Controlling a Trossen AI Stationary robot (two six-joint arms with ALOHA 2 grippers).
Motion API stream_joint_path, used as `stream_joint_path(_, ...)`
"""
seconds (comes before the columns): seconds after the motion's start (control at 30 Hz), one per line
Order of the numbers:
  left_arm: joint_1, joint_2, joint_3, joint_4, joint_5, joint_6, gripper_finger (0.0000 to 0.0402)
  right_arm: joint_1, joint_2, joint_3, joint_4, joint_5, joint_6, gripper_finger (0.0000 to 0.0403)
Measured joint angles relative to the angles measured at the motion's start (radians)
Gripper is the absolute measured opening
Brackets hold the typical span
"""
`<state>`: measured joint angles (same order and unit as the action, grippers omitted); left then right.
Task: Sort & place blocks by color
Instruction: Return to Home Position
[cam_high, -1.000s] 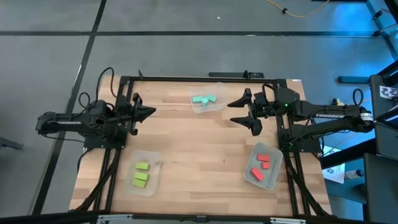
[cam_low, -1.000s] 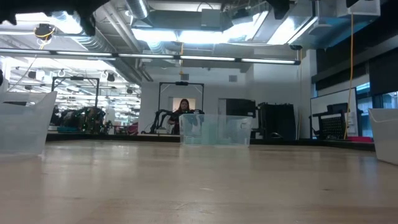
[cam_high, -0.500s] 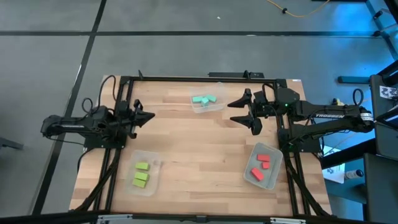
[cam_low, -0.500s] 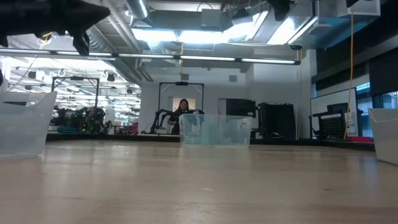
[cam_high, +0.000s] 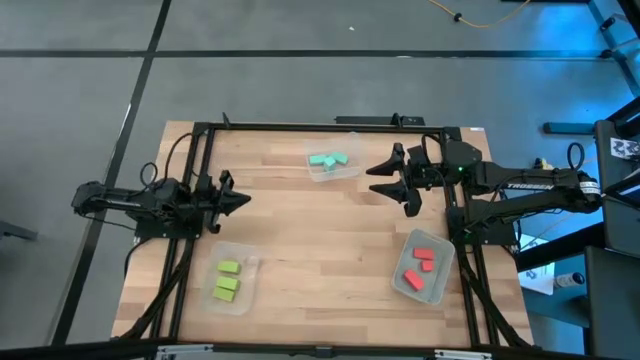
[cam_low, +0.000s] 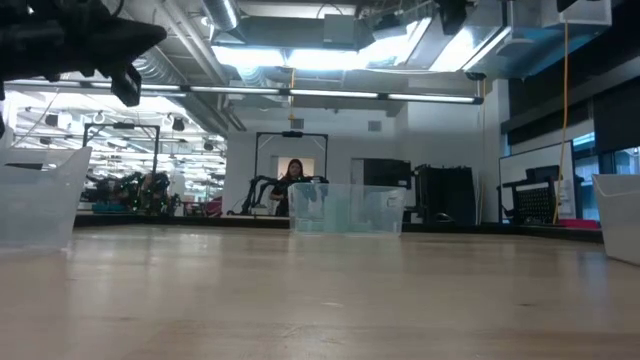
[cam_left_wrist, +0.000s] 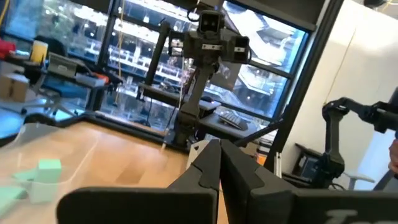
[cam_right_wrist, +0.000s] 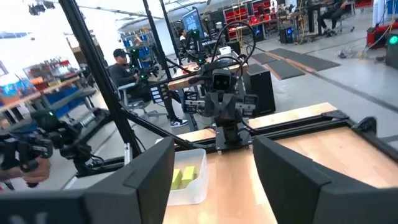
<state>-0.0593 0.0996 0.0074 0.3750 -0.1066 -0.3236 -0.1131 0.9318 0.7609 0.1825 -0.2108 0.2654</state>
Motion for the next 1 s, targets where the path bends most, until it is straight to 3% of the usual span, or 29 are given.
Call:
stream_joint_path(0.23, 0.0, -0.097, 0.0, -0.053, 0.037, 0.009, 0.0, 0.0, -0.011, 0.001, -0.044, 0.0, 0.151, 0.0169)
stream_joint_path(0.5, -0.001, -0.096, 0.0, -0.057, 0.069, -0.123, 0.0, 0.0, -0.132, 0.001, -0.202, 0.0, 0.047, 0.0013)
stream_joint_path(0.73, 0.0, -0.096, 0.001, -0.058, 0.068, -0.128, 0.0, -0.001, -0.3, -0.021, -0.361, 0.003, -0.089, 0.0003)
stream_joint_path(1.0, 0.0, -0.096, 0.001, -0.058, 0.068, -0.129, 0.0, -0.001, -0.566, -0.36, -0.136, -0.072, -0.053, 0.0002)
